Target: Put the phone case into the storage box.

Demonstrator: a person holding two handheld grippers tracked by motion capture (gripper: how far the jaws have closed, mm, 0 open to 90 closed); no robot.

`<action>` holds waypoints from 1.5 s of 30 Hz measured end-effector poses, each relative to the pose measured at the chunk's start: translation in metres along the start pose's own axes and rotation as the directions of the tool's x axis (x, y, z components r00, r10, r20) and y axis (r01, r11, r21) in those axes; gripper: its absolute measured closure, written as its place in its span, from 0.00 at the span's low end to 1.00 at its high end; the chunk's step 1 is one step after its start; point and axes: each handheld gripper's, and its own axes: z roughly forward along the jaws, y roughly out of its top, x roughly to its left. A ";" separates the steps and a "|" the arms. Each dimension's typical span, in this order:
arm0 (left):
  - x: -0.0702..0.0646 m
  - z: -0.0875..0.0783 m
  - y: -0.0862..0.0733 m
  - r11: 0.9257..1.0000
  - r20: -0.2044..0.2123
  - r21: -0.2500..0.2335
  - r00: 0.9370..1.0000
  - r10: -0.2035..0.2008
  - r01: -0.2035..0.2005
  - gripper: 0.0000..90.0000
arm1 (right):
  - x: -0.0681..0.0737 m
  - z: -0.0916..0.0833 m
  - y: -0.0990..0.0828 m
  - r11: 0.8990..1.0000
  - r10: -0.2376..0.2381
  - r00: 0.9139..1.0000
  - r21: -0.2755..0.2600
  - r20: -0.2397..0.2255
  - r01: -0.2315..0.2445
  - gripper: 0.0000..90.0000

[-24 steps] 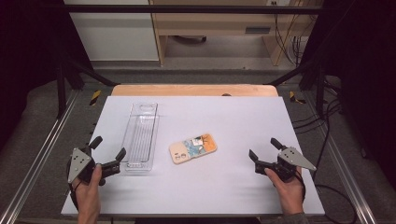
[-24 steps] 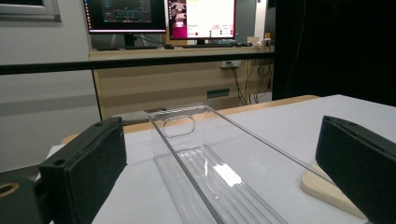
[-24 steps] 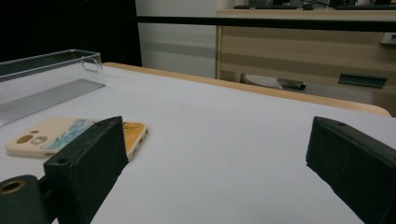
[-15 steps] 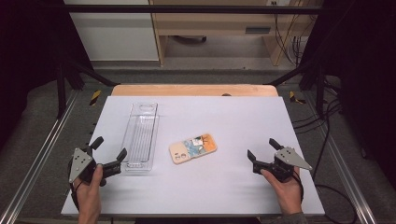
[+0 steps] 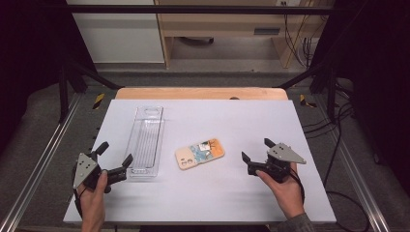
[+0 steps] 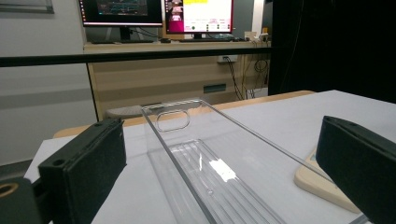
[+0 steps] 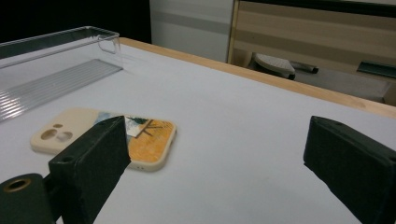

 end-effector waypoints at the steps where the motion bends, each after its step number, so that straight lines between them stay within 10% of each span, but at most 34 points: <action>1: 0.000 0.000 0.000 1.000 0.001 -0.002 1.000 0.004 -0.004 0.02 | 0.002 0.002 0.005 1.000 -0.005 1.000 0.003 -0.002 0.005 0.08; 20: -0.005 0.001 0.002 1.000 0.016 -0.016 1.000 -0.009 0.009 0.01 | 0.043 0.049 0.086 0.985 -0.123 0.987 0.111 -0.105 0.135 0.07; 45: -0.005 0.000 0.003 1.000 0.019 -0.024 1.000 -0.016 0.016 0.01 | 0.062 0.122 0.096 0.958 -0.115 0.982 0.245 -0.152 0.151 0.11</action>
